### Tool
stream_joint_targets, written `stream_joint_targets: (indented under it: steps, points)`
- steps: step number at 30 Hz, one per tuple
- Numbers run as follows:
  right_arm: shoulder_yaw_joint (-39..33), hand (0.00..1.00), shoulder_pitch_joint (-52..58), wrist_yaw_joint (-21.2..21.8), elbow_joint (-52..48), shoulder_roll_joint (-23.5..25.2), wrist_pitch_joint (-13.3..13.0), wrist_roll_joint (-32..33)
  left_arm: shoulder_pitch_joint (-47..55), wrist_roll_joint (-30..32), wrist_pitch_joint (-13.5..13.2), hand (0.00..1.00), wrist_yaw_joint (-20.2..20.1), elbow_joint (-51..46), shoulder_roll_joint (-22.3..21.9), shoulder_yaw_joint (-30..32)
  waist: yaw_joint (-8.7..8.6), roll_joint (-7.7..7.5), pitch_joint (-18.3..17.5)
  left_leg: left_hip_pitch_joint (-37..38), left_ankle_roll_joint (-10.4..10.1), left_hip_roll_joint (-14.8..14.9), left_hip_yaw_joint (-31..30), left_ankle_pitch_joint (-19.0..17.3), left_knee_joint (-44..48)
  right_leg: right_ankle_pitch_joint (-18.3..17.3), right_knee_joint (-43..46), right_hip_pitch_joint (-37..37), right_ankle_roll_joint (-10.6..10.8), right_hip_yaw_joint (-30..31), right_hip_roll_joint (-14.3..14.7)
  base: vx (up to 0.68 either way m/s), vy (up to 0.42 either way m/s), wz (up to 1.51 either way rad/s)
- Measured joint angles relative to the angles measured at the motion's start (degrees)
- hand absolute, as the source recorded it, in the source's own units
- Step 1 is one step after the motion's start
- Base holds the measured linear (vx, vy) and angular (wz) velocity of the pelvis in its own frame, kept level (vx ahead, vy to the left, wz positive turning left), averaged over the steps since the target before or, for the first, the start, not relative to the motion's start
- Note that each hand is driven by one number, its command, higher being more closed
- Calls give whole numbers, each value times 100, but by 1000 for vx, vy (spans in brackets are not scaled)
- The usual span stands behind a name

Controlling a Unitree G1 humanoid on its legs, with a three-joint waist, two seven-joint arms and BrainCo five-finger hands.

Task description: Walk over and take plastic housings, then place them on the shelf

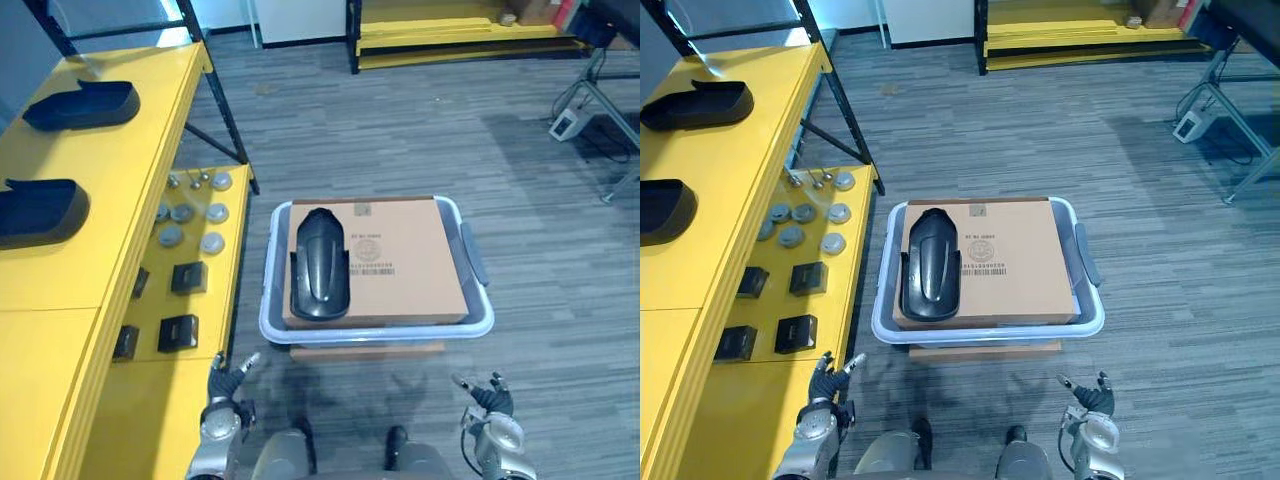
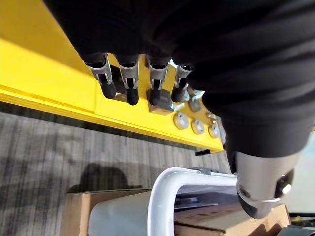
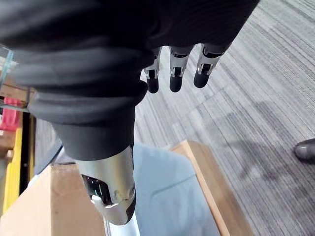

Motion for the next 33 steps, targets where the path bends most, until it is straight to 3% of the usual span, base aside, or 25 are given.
stream_joint_targets:
  steps: [5,12,15,19,24,27,33]
  points:
    - [-440,0,-3,-114,-980,-20,-49,112,122,14,0,0,0,-6,223,37,-3,-106,-91,61,57,-116,98,-34,-89,115,-275,43,133,136,-77,67,66,-19]
    - [-333,0,123,-147,-2128,-44,-109,99,373,20,0,0,-122,20,225,-4,-76,-206,-325,98,65,-180,51,-28,-302,303,-729,190,126,127,-45,53,-2,-2]
    - [98,0,119,-73,-2456,-97,-117,26,415,28,-5,0,-130,259,219,-105,-82,-204,-369,196,107,-192,27,31,-513,388,-834,243,115,117,-40,5,-6,2]
    - [1005,0,-27,28,-2749,-174,-92,-779,488,52,-7,0,-197,563,68,-165,7,-216,-494,286,129,-244,-84,281,-944,633,-1009,268,40,-19,-36,0,-7,15]
    - [1490,0,-681,21,-2619,-149,144,-2013,515,170,-35,0,-245,607,31,-172,199,-258,-516,273,172,-309,-377,600,-1295,905,-1127,306,4,-255,-45,-48,5,31]
    - [1491,0,-1090,-11,-2212,-40,254,-2250,516,220,-46,0,-244,685,28,-175,235,-299,-516,256,187,-377,-500,733,-1413,942,-1138,309,-11,-341,-84,-75,11,27]
    - [1542,0,-2058,-281,-949,164,632,-2622,492,221,-66,0,-221,699,16,-176,487,-434,-420,-11,192,-493,-701,1092,-1706,963,-1188,57,9,-563,-155,-133,-16,17]
